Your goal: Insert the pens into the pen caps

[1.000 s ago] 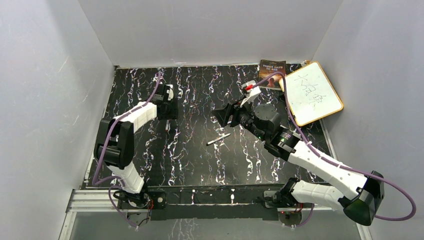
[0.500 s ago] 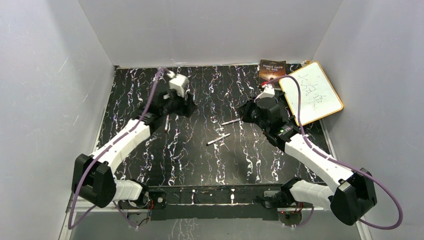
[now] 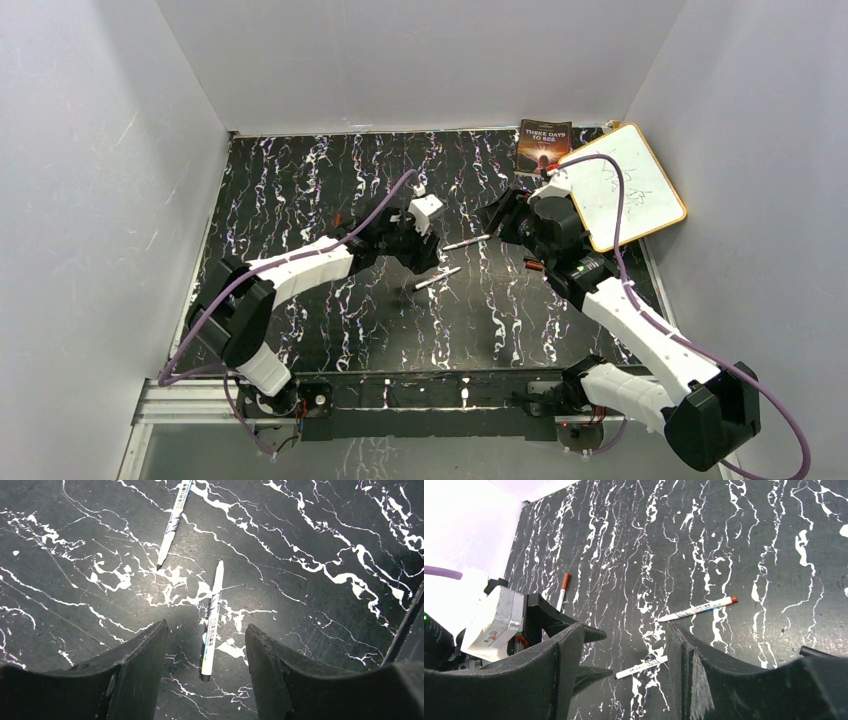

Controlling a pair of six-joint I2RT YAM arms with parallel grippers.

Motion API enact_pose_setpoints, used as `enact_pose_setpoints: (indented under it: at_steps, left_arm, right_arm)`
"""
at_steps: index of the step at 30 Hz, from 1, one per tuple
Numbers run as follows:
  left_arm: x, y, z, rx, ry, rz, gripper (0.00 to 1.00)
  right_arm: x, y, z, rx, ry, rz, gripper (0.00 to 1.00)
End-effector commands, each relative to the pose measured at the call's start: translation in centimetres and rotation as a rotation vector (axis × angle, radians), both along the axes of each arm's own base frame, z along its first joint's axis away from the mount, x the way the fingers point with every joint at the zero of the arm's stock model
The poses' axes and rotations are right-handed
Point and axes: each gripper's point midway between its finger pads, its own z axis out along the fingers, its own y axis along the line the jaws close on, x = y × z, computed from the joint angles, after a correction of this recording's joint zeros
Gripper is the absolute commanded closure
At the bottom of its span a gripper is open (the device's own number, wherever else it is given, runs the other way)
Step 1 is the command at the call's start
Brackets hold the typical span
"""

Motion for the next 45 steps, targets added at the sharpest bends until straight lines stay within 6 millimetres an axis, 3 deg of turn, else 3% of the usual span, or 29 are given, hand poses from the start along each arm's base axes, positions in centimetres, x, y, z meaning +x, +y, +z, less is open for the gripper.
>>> enact_pose_setpoints:
  at_steps: [1, 7, 12, 21, 34, 39, 41, 45]
  left_arm:
    - [-0.1, -1.1, -0.8, 0.011, -0.040, -0.059, 0.43]
    - [-0.9, -1.4, -2.5, 0.039, -0.015, -0.083, 0.43]
    - [-2.0, -1.5, -4.4, 0.092, -0.003, -0.098, 0.51]
    - [-2.7, -1.1, -7.2, 0.172, -0.006, -0.073, 0.53]
    - [-3.1, -0.3, -9.0, 0.272, -0.010, -0.079, 0.63]
    - [-3.5, -0.3, -9.8, 0.317, -0.016, -0.090, 0.79]
    - [-4.0, -0.4, -10.2, 0.318, 0.001, -0.087, 0.97]
    - [-4.8, -0.9, -10.1, 0.250, 0.032, -0.069, 1.00]
  right_arm:
    - [0.0, -0.8, -0.2, 0.018, -0.010, -0.007, 0.41]
    - [0.1, -0.9, -1.4, 0.027, 0.014, -0.005, 0.42]
    - [0.3, -1.0, -1.5, 0.041, 0.016, -0.004, 0.43]
    - [0.1, -1.3, -1.7, 0.043, 0.020, -0.001, 0.44]
    - [0.0, -1.9, -1.8, 0.040, 0.020, -0.010, 0.44]
    - [0.0, -2.0, -1.9, 0.040, 0.023, -0.010, 0.44]
    - [0.0, -2.1, -1.7, 0.040, 0.020, -0.011, 0.44]
    - [-0.1, -2.2, -1.6, 0.036, 0.017, -0.014, 0.44]
